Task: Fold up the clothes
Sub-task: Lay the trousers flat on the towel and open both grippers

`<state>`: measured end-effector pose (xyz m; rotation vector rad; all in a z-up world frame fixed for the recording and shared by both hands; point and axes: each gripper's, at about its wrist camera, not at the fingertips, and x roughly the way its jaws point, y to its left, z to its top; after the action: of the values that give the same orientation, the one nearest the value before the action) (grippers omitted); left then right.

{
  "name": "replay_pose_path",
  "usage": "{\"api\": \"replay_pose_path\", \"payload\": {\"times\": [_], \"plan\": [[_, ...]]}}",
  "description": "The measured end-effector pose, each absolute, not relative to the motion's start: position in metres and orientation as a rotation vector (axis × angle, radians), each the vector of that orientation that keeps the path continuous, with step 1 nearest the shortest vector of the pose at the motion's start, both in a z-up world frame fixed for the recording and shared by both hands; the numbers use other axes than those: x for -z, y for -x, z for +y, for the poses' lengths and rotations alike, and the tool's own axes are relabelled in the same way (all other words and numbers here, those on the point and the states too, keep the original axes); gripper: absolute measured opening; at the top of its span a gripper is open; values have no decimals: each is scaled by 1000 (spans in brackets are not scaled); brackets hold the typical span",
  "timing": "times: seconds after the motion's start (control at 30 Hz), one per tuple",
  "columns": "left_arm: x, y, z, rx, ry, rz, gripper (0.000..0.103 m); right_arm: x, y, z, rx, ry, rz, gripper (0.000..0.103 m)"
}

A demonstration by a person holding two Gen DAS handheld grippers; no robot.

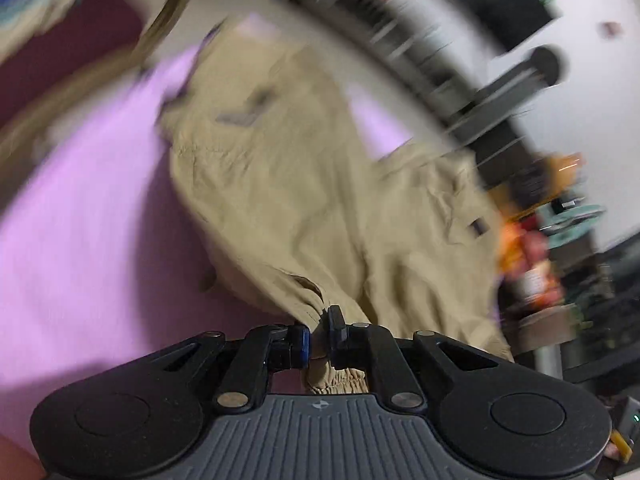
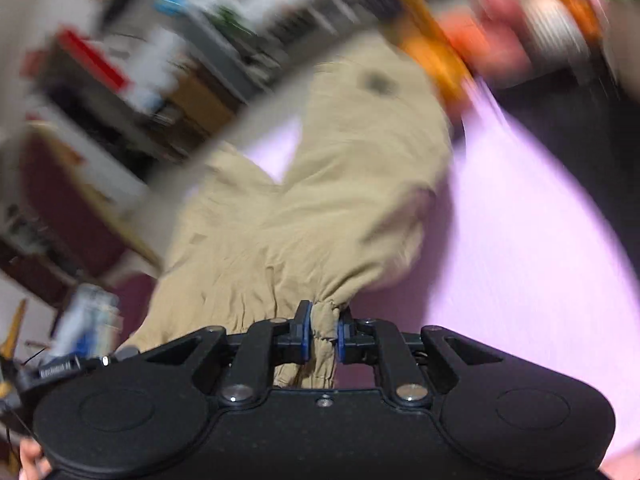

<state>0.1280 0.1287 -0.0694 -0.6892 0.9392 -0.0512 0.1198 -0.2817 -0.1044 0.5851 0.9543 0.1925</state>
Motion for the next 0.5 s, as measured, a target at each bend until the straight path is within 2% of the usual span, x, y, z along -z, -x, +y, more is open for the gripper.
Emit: {"api": "replay_pose_path", "payload": {"times": [0.1,0.27,0.5], "plan": [[83,-119,128,28,670,962,8,132,-105,-271,-152,-536,1006,11],[76,-97,129,37,666,934,7,122,-100,-271,-133,-539,1008,11],[15,-56,136,90,694,786,6,77,-92,-270,-189,-587,929,11]]}}
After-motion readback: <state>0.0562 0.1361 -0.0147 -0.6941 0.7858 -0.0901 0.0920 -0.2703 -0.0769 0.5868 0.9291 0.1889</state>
